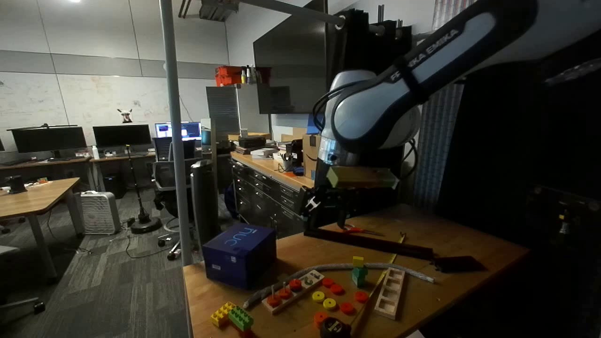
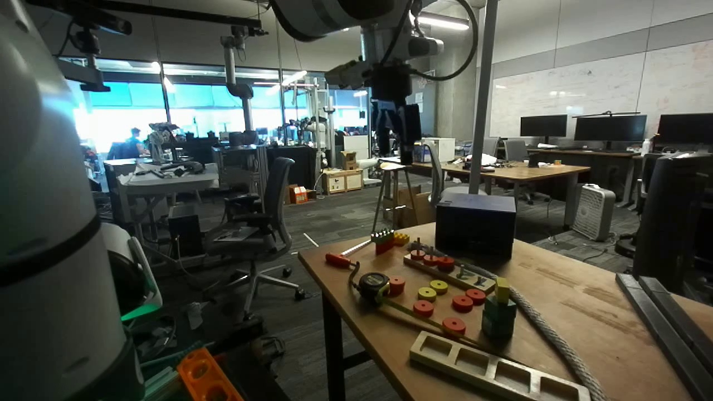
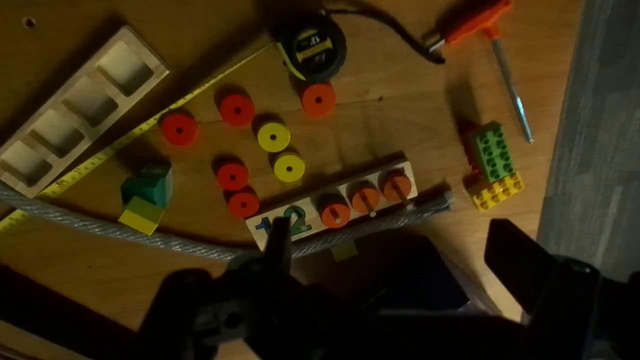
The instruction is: Pick up the orange object from the wooden object and put it on the table
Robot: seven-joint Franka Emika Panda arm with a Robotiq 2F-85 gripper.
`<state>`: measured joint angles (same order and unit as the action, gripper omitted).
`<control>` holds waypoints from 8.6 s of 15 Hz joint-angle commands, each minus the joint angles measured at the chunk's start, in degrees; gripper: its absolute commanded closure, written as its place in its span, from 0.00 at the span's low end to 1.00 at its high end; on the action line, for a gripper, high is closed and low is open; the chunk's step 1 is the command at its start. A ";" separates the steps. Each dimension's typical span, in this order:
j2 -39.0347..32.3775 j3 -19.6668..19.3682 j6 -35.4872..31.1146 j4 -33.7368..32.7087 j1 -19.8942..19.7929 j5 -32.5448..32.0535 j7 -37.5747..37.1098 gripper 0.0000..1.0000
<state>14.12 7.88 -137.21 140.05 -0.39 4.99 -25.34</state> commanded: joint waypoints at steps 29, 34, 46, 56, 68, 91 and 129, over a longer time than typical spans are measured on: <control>-47.77 -15.97 -9.52 -32.76 8.59 -0.60 -74.79 0.00; -48.84 -14.62 -9.21 -32.18 7.81 0.44 -74.86 0.00; -49.27 -11.24 -8.50 -32.07 7.05 2.60 -72.22 0.00; -48.99 -10.66 -8.55 -31.69 6.17 3.29 -69.86 0.50; -46.93 -11.16 -7.37 -31.30 7.87 1.87 -68.63 0.83; -42.11 -10.01 -6.66 -18.95 8.86 1.90 -64.74 0.83; 37.01 -13.98 43.77 8.42 10.29 -10.07 15.90 0.00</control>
<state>45.21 0.07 -92.43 145.24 11.69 -3.38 -20.73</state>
